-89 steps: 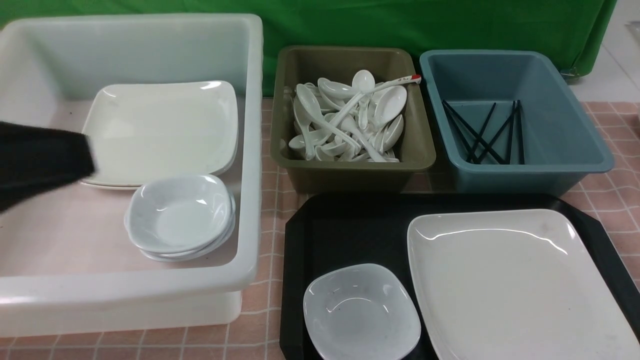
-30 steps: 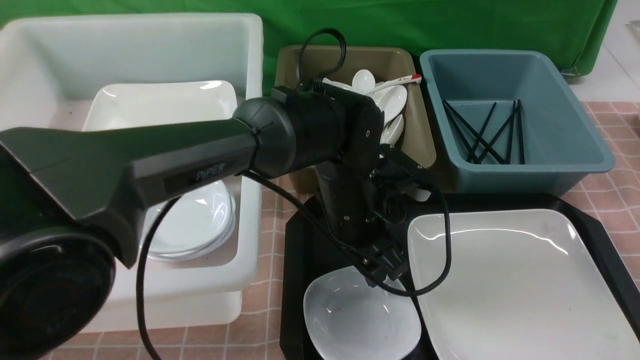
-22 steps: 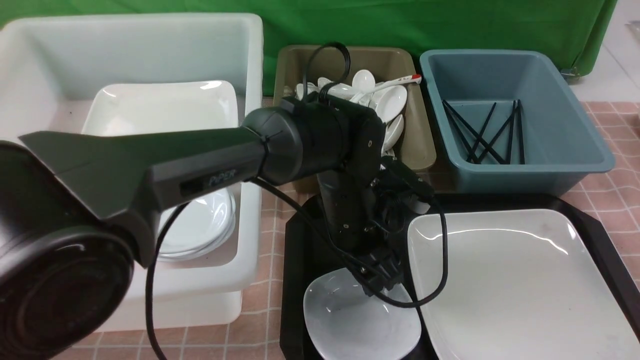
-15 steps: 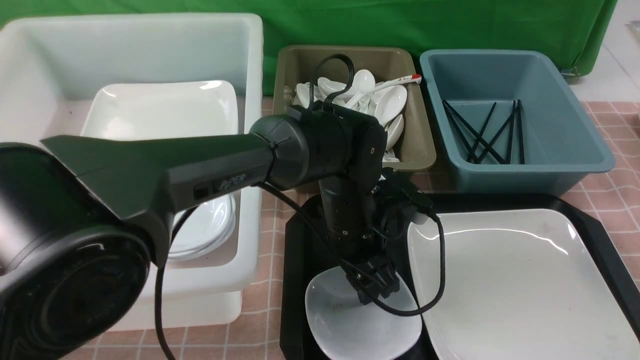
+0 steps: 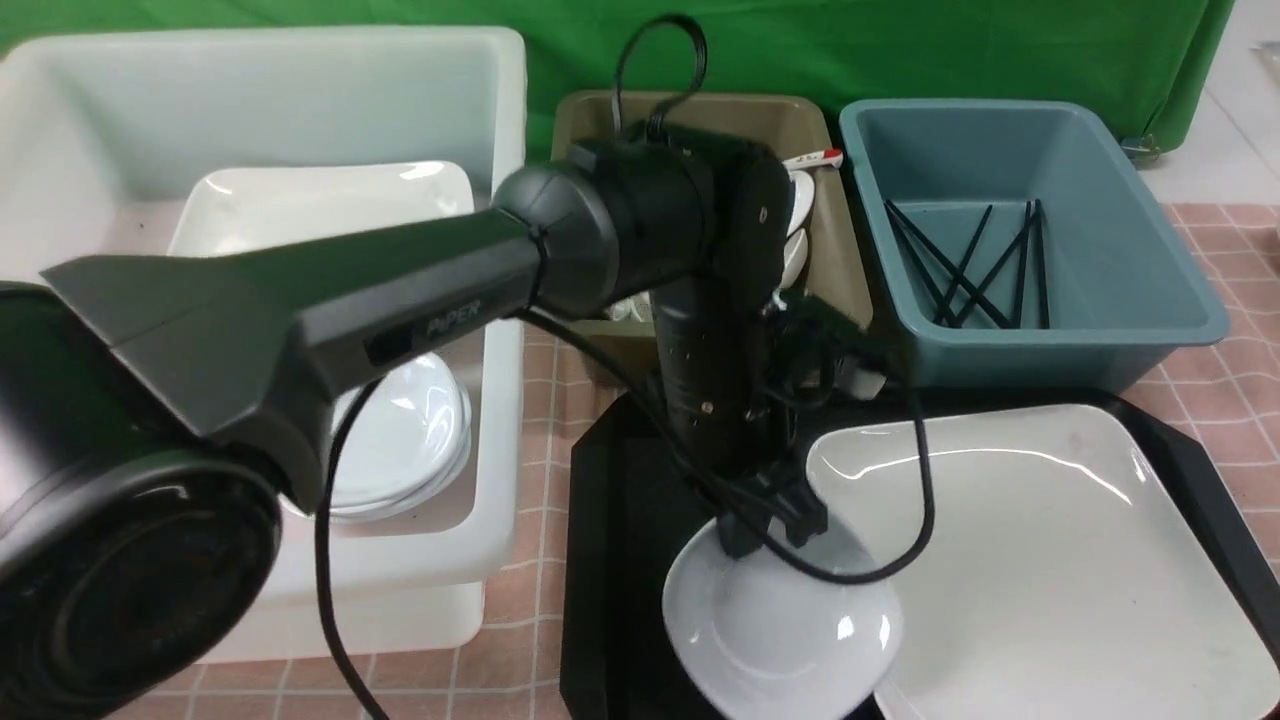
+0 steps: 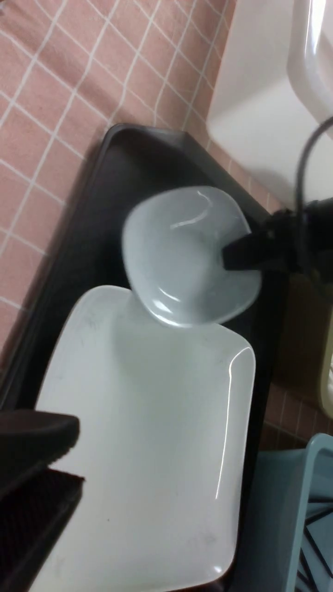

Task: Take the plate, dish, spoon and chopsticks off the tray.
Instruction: Use the left arm to grab a small plate from the dinner plate, then use the left arm to put the small plate into the large storage box on the left, then use the right arm to grab a plate from the dinner plate

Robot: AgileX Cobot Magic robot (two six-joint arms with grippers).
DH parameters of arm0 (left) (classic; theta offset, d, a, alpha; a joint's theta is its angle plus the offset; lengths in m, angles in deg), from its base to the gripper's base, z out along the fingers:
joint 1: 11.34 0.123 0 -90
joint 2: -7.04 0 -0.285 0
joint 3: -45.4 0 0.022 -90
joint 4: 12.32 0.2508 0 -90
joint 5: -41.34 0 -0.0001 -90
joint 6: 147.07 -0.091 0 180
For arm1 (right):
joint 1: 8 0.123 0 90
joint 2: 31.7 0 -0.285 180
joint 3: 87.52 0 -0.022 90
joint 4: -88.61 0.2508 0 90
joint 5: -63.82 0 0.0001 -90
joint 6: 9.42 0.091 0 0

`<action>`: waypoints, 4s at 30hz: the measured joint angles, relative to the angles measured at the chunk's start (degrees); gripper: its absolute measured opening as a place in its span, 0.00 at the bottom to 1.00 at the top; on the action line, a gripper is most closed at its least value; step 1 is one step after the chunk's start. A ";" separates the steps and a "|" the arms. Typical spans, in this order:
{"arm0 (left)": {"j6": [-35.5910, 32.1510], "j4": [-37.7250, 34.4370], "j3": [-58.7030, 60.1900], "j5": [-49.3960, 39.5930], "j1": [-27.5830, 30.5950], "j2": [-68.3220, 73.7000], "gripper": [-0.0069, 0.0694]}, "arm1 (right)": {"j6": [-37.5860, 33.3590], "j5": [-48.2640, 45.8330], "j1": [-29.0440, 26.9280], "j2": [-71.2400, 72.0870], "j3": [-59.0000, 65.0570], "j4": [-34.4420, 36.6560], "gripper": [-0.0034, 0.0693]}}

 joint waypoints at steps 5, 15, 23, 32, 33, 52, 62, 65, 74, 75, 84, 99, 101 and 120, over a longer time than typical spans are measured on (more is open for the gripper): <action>3.70 -0.33 -2.43 0.89 0.00 -4.41 0.10 | 0.00 0.00 0.00 0.00 0.00 0.00 0.29; 9.48 -2.06 -3.88 0.65 6.76 -23.50 0.10 | 0.00 0.00 0.00 0.00 0.00 0.00 0.31; 10.48 -12.76 3.39 0.95 30.26 -34.85 0.10 | 0.00 0.06 0.00 0.00 0.00 0.00 0.31; 8.09 -15.91 28.97 3.85 54.61 -39.19 0.10 | 0.00 0.06 0.00 0.00 0.00 0.00 0.31; 7.24 -16.54 31.37 5.69 56.14 -38.68 0.10 | 0.00 0.06 0.00 0.00 0.00 0.00 0.31; -16.74 -21.54 36.71 18.95 52.40 -23.51 0.10 | 0.00 0.23 0.00 0.00 0.00 0.00 0.32; -20.84 -23.08 36.71 21.54 52.33 -20.97 0.32 | 0.00 0.12 0.00 0.00 0.00 0.00 0.34; -20.84 -22.14 36.71 21.55 52.33 -20.97 0.46 | 0.00 0.06 0.00 0.00 0.00 0.00 0.35; -17.62 -21.30 34.09 18.90 52.33 -25.79 0.64 | 0.00 0.06 0.00 0.00 0.00 0.00 0.35; -16.38 -21.36 33.10 17.16 52.33 -27.25 0.61 | 0.00 0.06 0.00 -0.27 0.00 0.00 0.34; -10.26 -22.69 30.91 4.15 48.07 -36.81 0.12 | -0.41 -0.64 0.00 -18.04 -2.19 1.72 0.09; -3.46 -22.38 30.91 1.07 31.90 -41.57 0.08 | -17.67 -6.49 0.00 -50.24 -8.14 16.53 0.25; -3.40 -21.92 30.91 0.95 31.44 -41.62 0.08 | -21.11 -7.75 0.64 -53.68 -9.81 20.34 0.36; -2.57 -14.65 30.91 0.91 31.44 -41.62 0.09 | -4.24 -18.01 -9.35 -67.17 -22.29 -2.73 0.09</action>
